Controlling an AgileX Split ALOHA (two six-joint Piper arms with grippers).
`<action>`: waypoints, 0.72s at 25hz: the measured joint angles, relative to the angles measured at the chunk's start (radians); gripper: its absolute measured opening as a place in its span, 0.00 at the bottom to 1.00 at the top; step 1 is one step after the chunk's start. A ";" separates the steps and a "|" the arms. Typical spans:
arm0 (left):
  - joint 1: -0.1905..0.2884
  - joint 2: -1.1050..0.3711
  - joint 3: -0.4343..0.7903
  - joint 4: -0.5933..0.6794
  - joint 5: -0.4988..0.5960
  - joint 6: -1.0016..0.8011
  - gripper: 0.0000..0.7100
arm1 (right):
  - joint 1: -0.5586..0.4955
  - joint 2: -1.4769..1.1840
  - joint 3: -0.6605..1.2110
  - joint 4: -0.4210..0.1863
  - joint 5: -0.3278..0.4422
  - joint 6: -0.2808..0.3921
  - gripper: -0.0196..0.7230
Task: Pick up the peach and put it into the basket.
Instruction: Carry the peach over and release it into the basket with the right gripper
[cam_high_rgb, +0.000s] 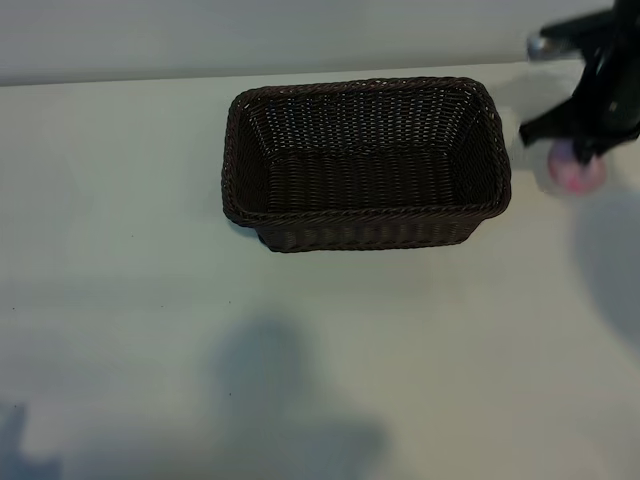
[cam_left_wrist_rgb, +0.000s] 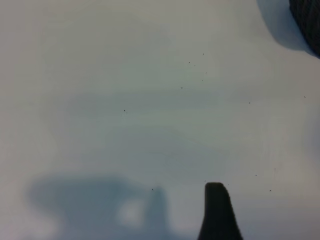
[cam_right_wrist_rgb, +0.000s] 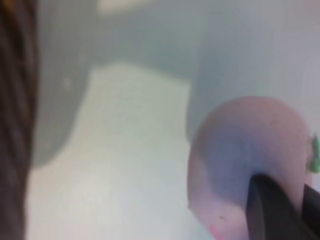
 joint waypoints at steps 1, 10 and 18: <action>0.000 0.000 0.000 0.000 0.000 0.000 0.68 | 0.000 -0.020 -0.027 0.000 0.016 0.000 0.09; 0.000 0.000 0.000 0.000 0.000 0.000 0.68 | 0.000 -0.102 -0.167 0.039 0.128 -0.006 0.09; 0.000 0.000 0.000 0.000 0.000 0.000 0.68 | 0.131 -0.100 -0.167 0.124 0.158 -0.052 0.09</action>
